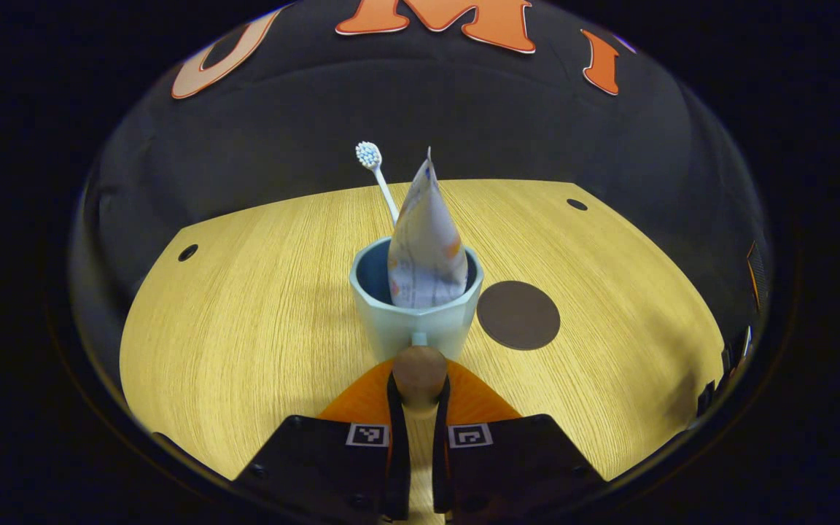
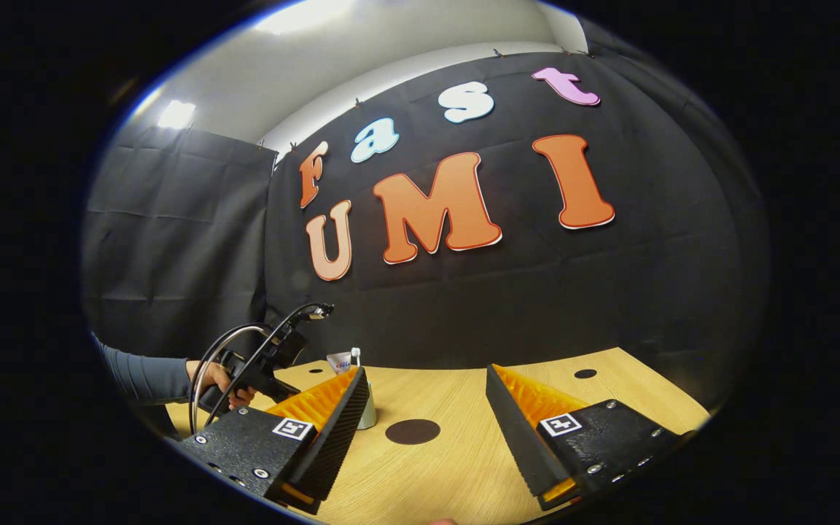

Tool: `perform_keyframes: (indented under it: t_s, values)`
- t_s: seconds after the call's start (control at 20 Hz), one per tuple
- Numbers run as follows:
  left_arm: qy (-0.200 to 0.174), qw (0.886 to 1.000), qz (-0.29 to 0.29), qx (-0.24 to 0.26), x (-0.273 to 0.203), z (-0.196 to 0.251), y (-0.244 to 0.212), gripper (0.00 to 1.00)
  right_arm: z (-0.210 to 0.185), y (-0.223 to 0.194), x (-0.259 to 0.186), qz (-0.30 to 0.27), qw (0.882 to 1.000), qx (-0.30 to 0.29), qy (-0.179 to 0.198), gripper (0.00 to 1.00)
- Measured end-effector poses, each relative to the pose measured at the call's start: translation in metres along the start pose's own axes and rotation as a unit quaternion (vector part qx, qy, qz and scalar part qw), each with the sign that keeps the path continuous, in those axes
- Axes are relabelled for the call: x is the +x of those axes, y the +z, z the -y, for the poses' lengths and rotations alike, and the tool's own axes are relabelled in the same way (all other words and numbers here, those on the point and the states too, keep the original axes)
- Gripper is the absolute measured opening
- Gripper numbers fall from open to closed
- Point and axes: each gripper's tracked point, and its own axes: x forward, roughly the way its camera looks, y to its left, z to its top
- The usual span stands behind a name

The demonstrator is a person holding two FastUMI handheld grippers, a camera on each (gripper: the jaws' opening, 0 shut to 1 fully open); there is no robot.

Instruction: Put the toothbrush and toothpaste on the desktop into the cup, then pick up the cup and place it on the coaster on the desktop.

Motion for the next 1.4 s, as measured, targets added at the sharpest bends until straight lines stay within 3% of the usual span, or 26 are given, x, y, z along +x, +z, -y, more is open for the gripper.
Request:
perform_keyframes:
  t_s: [0.5, 0.9, 1.05, 1.15, 1.4]
  values:
    - [0.013, 1.000, -0.026, -0.009, -0.009, -0.005, 0.002, 0.19, -0.009, 0.002, -0.020, -0.015, 1.000, -0.004, 0.001, 0.97]
    - [0.019, 0.999, -0.033, -0.016, -0.014, -0.005, 0.037, 0.32, -0.025, 0.021, -0.036, -0.005, 1.000, -0.028, 0.008, 0.97]
    - [0.010, 0.998, -0.060, -0.016, -0.017, -0.015, 0.050, 0.34, -0.027, 0.022, -0.036, -0.002, 0.999, -0.036, 0.009, 0.97]
    - [0.012, 0.997, -0.080, -0.015, -0.005, -0.017, 0.048, 0.41, -0.029, 0.018, -0.036, -0.006, 0.999, -0.034, 0.013, 0.97]
    - [0.015, 0.989, -0.145, 0.010, 0.001, -0.011, 0.025, 0.43, -0.018, 0.013, -0.033, -0.015, 0.999, -0.039, 0.002, 0.97]
